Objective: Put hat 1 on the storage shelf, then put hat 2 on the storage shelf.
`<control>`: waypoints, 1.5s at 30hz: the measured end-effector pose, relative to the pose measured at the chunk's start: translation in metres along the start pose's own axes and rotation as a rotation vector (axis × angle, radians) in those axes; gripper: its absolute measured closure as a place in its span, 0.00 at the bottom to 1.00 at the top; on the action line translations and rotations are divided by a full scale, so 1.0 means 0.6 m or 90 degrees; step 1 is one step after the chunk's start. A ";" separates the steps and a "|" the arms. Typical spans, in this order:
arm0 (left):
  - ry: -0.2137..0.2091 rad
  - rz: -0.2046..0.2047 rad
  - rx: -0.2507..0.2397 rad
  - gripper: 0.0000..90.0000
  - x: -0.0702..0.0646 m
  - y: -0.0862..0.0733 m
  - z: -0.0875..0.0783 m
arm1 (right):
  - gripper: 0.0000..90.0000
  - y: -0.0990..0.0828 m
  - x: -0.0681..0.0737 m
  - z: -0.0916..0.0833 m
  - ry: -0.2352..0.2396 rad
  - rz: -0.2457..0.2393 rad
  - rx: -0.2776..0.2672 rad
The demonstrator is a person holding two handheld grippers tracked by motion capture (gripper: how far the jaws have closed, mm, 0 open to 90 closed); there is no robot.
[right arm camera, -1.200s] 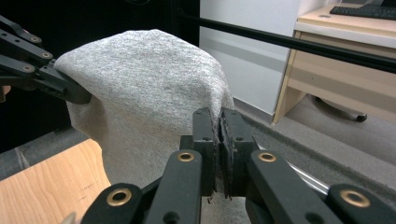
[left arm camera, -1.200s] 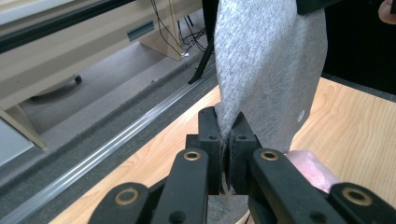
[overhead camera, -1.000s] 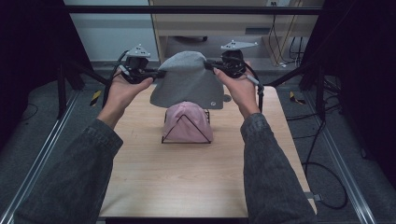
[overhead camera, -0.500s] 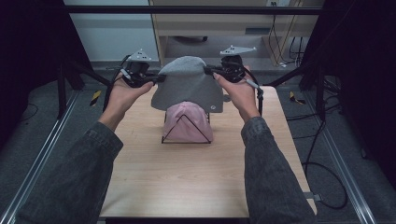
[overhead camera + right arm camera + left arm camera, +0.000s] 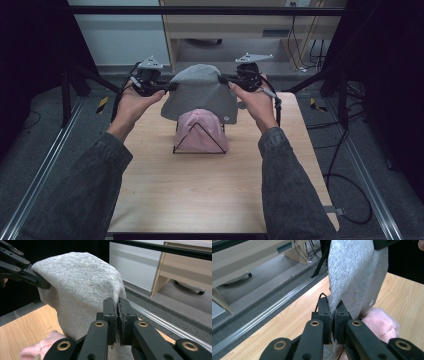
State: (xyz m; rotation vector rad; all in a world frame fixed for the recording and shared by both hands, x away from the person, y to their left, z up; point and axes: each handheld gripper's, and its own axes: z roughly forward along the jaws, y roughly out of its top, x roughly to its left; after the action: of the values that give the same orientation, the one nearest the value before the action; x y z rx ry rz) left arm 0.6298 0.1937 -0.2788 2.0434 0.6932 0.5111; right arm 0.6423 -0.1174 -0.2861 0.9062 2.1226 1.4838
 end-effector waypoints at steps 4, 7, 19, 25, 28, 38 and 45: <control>-0.001 0.002 0.004 0.96 -0.002 -0.002 0.001 | 0.96 -0.006 0.000 0.001 0.000 0.000 0.001; -0.003 0.002 0.003 0.96 -0.002 -0.003 0.002 | 0.96 -0.010 -0.002 0.004 -0.001 0.002 0.002; -0.008 -0.007 0.017 0.96 0.000 -0.027 0.014 | 0.96 -0.027 0.002 0.012 0.001 -0.002 0.023; -0.011 -0.008 0.026 0.96 -0.001 -0.041 0.021 | 0.96 -0.043 0.005 0.019 0.003 -0.002 0.038; -0.011 -0.008 0.034 0.96 -0.003 -0.050 0.027 | 0.96 -0.051 0.006 0.022 0.005 0.001 0.042; -0.018 -0.023 0.046 0.96 -0.005 -0.076 0.041 | 0.96 -0.069 0.010 0.028 0.003 -0.001 0.058; -0.020 -0.024 0.045 0.96 -0.007 -0.081 0.040 | 0.96 -0.076 0.012 0.031 0.004 0.003 0.062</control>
State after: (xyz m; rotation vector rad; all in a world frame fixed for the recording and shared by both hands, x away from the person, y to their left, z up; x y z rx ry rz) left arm 0.6271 0.1977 -0.3330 2.0957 0.7387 0.4385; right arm 0.6362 -0.1101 -0.3353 0.9420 2.2151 1.3985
